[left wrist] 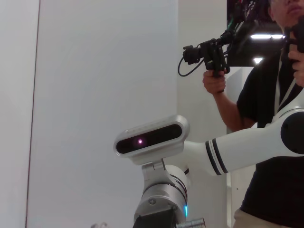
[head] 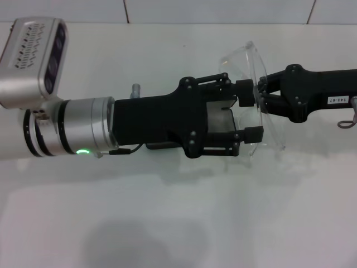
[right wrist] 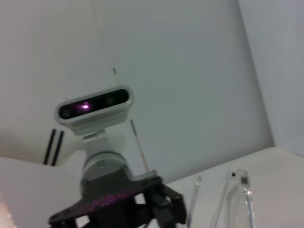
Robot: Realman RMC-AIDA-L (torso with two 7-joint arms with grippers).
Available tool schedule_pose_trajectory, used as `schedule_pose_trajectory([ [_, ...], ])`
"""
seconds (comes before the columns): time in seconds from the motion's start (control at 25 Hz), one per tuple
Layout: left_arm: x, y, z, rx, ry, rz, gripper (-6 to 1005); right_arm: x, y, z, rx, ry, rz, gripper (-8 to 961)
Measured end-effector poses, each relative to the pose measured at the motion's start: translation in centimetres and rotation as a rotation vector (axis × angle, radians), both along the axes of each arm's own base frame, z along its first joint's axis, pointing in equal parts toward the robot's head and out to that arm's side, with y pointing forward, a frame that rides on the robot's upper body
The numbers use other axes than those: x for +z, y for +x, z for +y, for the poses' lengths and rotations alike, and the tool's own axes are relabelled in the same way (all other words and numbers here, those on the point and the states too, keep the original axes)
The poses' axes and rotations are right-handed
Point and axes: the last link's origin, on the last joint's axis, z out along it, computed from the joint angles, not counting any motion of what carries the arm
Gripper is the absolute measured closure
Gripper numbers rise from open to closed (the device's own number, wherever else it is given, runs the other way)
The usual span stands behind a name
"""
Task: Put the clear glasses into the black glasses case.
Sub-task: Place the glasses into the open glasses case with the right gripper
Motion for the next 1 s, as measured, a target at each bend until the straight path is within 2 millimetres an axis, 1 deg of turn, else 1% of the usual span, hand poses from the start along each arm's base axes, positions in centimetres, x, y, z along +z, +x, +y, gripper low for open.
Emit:
schedule_pose_trajectory([
  [0.24,0.3,-0.7,-0.2,0.016,0.01,-0.003,212,0.4,0.8,0.7,-0.044,0.072,-0.02,832],
  [0.32,0.9,-1.2,-0.3,0.033,0.032,-0.02,212,0.9,0.8,1.2,-0.037,0.116,-0.047,832],
  [0.4,1.8,-1.9,-0.2,0.063,0.068,-0.04,212,1.1,0.2,1.3,0.006,0.135,-0.09,833],
  [0.44,2.1,-2.2,-0.2,0.078,0.085,-0.048,212,1.1,-0.2,1.3,0.027,0.136,-0.113,833],
  [0.6,3.5,-3.8,-0.2,0.148,0.151,-0.072,212,0.7,-3.2,1.2,0.124,0.127,-0.345,833],
  [0.8,4.3,-5.0,-0.4,0.193,0.191,-0.084,212,-1.9,-7.6,1.0,0.24,0.13,-0.628,832],
  [0.88,4.5,-5.2,-0.3,0.201,0.203,-0.086,212,-3.2,-8.9,1.1,0.28,0.148,-0.72,832],
  [1.0,4.6,-5.3,-0.2,0.208,0.213,-0.087,212,-5.1,-10.3,1.2,0.329,0.172,-0.842,831],
])
